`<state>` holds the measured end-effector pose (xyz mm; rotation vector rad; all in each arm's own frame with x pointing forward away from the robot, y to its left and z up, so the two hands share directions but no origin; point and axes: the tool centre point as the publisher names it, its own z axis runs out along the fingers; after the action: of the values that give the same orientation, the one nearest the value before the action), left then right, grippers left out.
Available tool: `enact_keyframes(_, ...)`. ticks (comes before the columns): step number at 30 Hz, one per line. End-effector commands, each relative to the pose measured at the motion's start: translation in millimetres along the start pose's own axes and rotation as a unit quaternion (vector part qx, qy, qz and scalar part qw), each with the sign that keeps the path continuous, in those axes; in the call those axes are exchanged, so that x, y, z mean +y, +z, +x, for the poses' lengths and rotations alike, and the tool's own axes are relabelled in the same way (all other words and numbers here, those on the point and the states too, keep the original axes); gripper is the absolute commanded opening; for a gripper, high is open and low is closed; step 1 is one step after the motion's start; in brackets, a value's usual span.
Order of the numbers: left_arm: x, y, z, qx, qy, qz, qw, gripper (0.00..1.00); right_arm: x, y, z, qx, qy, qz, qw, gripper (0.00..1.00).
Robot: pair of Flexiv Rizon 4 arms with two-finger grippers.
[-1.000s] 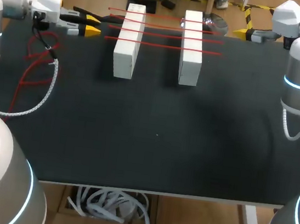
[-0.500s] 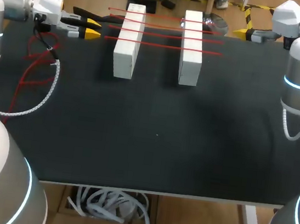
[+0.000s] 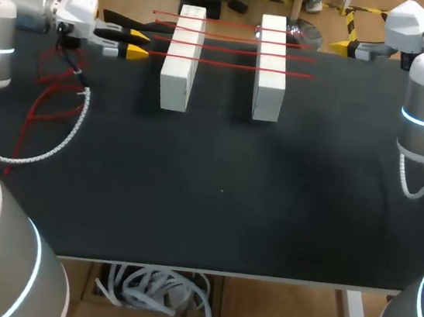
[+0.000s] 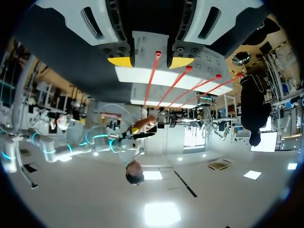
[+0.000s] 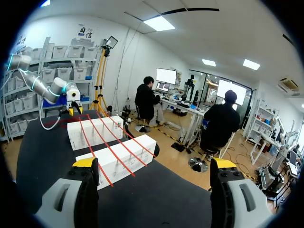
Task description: Grab the tape and strap the tape.
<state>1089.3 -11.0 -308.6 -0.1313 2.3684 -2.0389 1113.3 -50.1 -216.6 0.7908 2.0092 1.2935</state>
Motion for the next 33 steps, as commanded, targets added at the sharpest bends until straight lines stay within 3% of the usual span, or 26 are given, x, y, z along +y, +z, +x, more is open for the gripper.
enact_keyframes(1, 9.7, 6, -10.0, 0.038, -0.007, 0.009, 0.999, 0.29, 0, 0, 0, 0.000, 0.000, 0.001, 1.000, 1.00)
enact_keyframes(8, 14.4, 12, -11.0, 0.051, -0.011, 0.014, 0.999, 0.29, 0, 0, 0, 0.000, 0.000, 0.001, 1.000, 1.00)
enact_keyframes(33, 18.4, 7, -11.8, 0.041, -0.015, 0.026, 0.999, 0.25, 0, 0, 0, 0.000, 0.000, 0.001, 1.000, 1.00)
